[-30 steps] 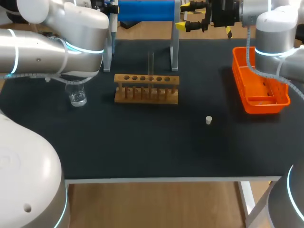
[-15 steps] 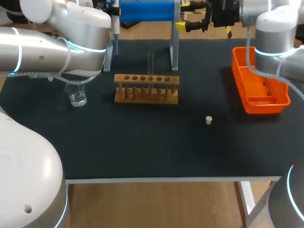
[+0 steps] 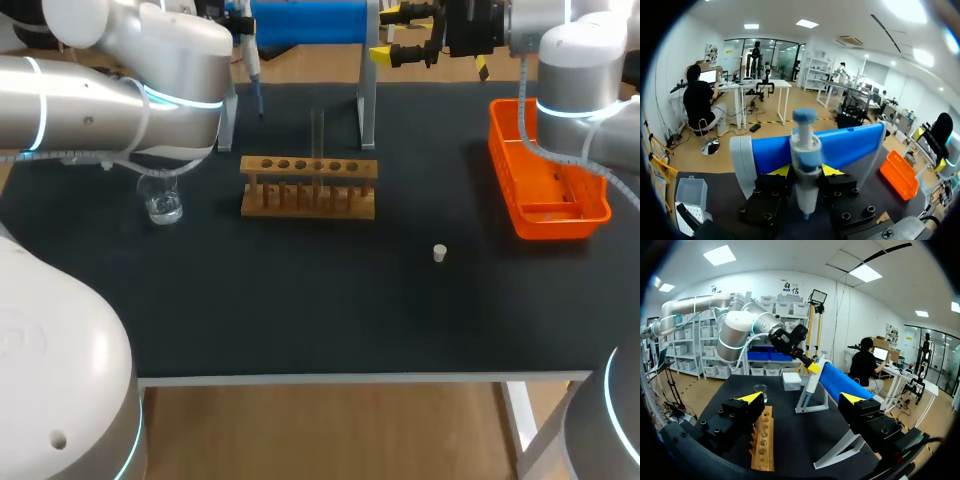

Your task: Invert the test tube, pick up the pipette, mount the tip to pipette, aspirate from beaker and dispense into the tube, eject the tip, return the pipette, and cap with the stopper.

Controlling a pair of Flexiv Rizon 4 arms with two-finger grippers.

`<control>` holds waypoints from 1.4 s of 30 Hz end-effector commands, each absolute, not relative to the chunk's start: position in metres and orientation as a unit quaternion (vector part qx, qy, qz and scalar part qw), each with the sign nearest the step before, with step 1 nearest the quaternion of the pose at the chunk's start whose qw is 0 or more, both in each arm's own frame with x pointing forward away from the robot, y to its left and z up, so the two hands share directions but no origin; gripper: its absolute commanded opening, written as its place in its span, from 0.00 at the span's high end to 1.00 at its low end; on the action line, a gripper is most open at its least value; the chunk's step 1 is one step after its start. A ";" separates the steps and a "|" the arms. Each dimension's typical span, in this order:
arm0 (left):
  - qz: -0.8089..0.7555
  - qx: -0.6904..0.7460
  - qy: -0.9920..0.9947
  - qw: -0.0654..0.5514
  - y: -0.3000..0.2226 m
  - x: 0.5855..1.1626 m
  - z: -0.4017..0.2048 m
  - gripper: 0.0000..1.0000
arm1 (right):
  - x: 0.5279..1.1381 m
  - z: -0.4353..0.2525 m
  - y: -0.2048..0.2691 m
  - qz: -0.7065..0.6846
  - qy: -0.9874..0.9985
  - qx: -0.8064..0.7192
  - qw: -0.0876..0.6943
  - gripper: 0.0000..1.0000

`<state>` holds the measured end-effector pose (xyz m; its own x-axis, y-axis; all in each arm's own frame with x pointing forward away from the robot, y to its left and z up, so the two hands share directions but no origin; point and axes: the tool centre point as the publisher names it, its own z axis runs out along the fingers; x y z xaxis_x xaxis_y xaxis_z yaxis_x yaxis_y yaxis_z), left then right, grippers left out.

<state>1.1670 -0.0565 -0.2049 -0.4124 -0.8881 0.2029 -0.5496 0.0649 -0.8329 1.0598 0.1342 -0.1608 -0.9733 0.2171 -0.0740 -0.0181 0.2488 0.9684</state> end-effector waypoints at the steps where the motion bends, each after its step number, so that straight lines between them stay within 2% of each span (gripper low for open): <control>1: -0.458 -0.509 0.706 0.182 -0.057 1.171 -0.207 0.63 | 1.061 -0.160 0.133 0.609 0.785 0.063 0.094 0.00; 2: -0.459 -0.508 0.706 0.181 -0.057 1.171 -0.208 0.51 | 1.061 -0.160 0.133 0.609 0.785 0.063 0.094 0.00; 3: -0.459 -0.508 0.707 0.181 -0.057 1.171 -0.208 0.11 | 1.061 -0.160 0.133 0.609 0.785 0.063 0.094 0.00; 4: -0.459 -0.508 0.707 0.181 -0.057 1.171 -0.208 0.00 | 1.061 -0.160 0.133 0.609 0.785 0.063 0.094 0.00; 23: -0.474 -0.491 0.707 0.185 -0.065 1.158 -0.191 0.00 | 1.061 -0.160 0.133 0.609 0.785 0.063 0.094 0.00; 42: -0.485 -0.488 0.699 0.196 -0.072 1.117 -0.171 0.00 | 1.061 -0.160 0.133 0.609 0.785 0.063 0.094 0.00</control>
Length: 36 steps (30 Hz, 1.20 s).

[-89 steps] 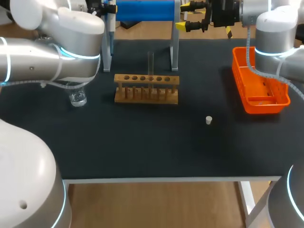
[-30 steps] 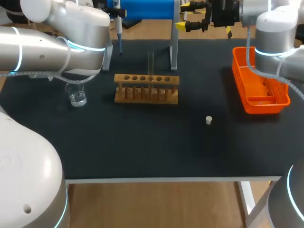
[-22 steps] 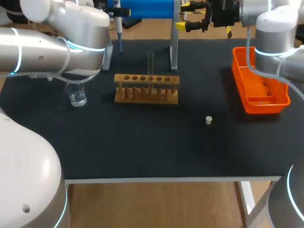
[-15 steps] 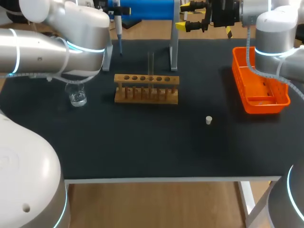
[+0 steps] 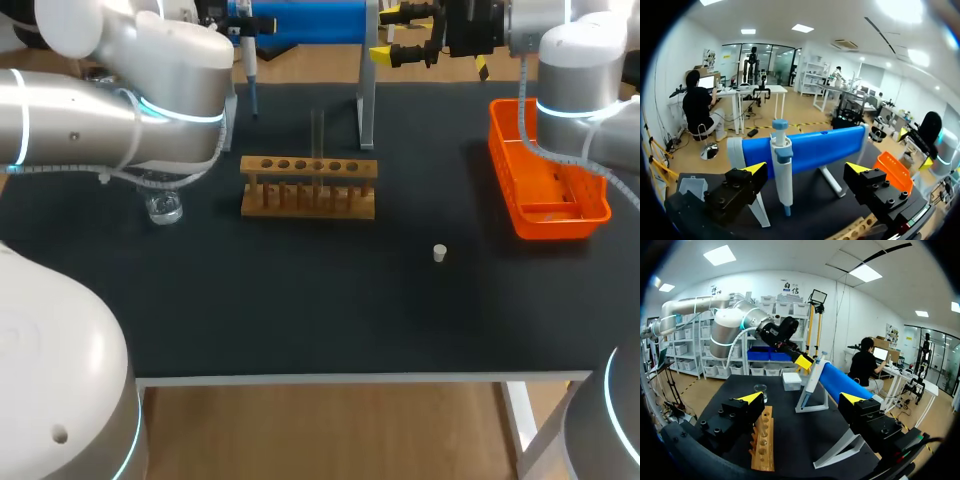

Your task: Invert the test tube, pick up the pipette, mount the tip to pipette, aspirate from beaker and dispense into the tube, eject the tip, return the pipette, and cap with the stopper.

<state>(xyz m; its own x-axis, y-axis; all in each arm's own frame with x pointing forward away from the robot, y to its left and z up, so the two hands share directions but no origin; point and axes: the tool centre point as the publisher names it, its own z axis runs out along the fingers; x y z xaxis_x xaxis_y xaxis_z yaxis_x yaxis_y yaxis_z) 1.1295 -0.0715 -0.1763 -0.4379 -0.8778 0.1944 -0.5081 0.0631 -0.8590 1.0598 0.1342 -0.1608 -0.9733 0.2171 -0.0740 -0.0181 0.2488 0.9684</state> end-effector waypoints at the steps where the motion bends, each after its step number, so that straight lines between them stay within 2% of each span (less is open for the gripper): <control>1: -0.489 -0.483 0.699 0.197 -0.073 1.113 -0.169 0.00 | 1.061 -0.160 0.133 0.609 0.785 0.063 0.094 0.00; 8: -0.532 -0.428 0.712 0.165 -0.079 1.075 -0.159 0.00 | 1.061 -0.160 0.133 0.609 0.785 0.063 0.094 0.00; 22: -0.596 -0.175 0.781 0.063 -0.099 0.986 -0.153 0.00 | 1.061 -0.160 0.133 0.609 0.785 0.063 0.094 0.00; 36: -0.588 -0.075 0.805 0.005 -0.127 0.970 -0.180 0.00 | 1.061 -0.160 0.133 0.609 0.785 0.063 0.094 0.00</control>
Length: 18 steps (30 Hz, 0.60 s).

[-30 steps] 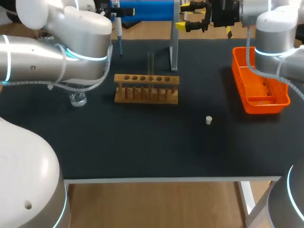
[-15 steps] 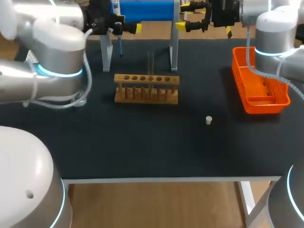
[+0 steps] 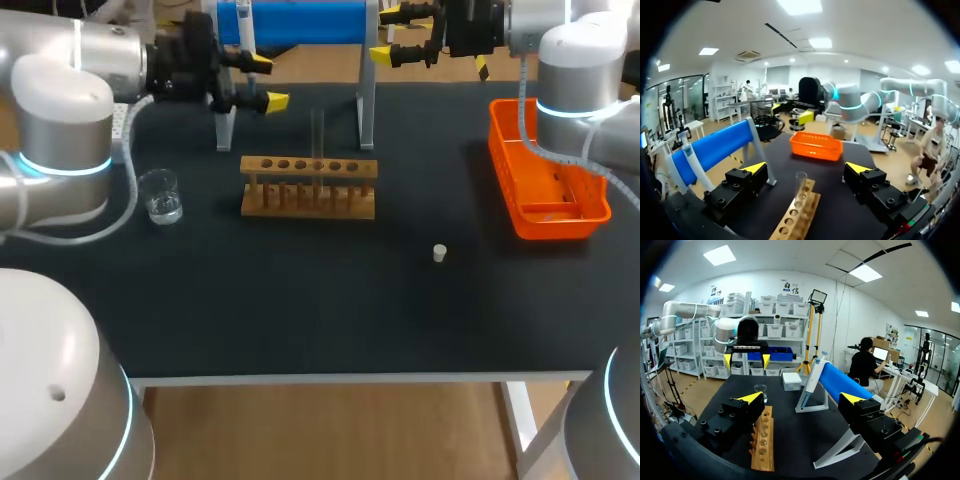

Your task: Invert the test tube, pick up the pipette, mount the tip to pipette, aspirate from beaker and dispense into the tube, eject the tip, return the pipette, and cap with the stopper.

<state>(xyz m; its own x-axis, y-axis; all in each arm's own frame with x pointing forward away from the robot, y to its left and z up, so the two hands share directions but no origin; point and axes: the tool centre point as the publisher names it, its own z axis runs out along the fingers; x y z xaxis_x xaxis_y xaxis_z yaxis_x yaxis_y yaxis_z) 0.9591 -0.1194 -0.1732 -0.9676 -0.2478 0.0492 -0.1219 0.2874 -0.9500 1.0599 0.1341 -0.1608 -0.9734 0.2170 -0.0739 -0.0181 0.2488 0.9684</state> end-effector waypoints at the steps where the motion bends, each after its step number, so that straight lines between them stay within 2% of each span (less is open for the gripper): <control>1: -0.582 -0.072 0.810 0.005 -0.128 0.971 -0.183 0.00 | 1.061 -0.160 0.133 0.609 0.785 0.063 0.094 0.00; 18: -0.564 -0.044 0.825 -0.007 -0.147 0.979 -0.219 0.00 | 1.061 -0.160 0.133 0.609 0.785 0.063 0.094 0.00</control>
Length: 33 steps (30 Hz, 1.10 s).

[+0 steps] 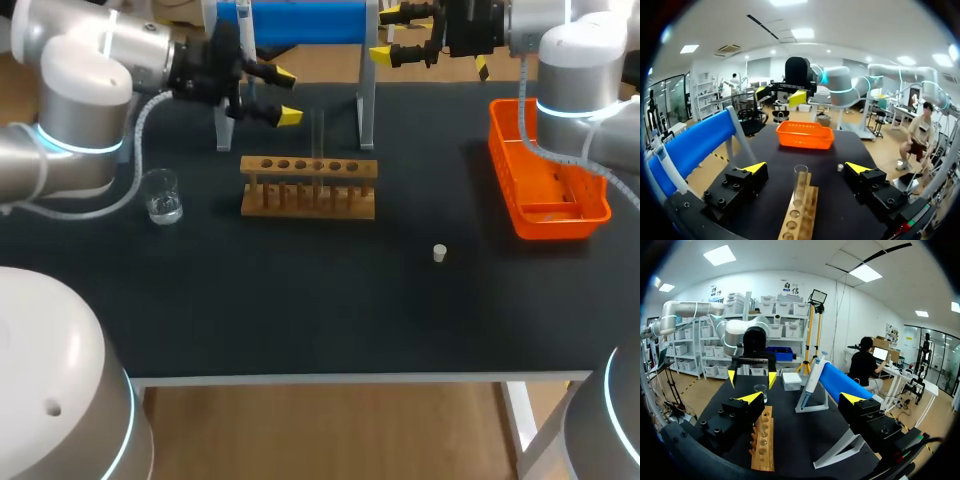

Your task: Invert the test tube, pick up the pipette, mount the tip to pipette, aspirate from beaker and dispense into the tube, eject the tip, return the pipette, and cap with the stopper.

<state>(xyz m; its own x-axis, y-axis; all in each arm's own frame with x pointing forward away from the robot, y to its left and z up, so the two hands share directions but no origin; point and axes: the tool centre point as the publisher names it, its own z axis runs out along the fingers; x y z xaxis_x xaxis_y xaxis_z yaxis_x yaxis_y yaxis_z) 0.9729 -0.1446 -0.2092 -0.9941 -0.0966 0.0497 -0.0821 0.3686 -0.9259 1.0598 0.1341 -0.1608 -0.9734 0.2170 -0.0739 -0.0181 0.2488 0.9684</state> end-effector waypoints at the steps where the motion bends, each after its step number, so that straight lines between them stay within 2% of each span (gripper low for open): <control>1: -0.563 -0.044 0.825 -0.008 -0.149 0.978 -0.221 0.00 | 1.061 -0.160 0.133 0.609 0.785 0.063 0.094 0.00; 19: -0.540 -0.057 0.840 -0.006 -0.185 0.970 -0.261 0.00 | 1.061 -0.160 0.133 0.609 0.785 0.063 0.094 0.00; 33: -0.532 -0.107 0.839 0.028 -0.193 0.962 -0.278 0.00 | 1.061 -0.160 0.133 0.609 0.785 0.063 0.094 0.00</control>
<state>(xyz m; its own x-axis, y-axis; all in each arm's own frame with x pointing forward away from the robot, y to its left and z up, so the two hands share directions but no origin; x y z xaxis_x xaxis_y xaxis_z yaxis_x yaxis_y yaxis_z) 0.9681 -0.1902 -0.2765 -0.9795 -0.1855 0.0781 -0.1493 0.4098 -0.8999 1.0598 0.1342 -0.1608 -0.9734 0.2169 -0.0739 -0.0181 0.2487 0.9684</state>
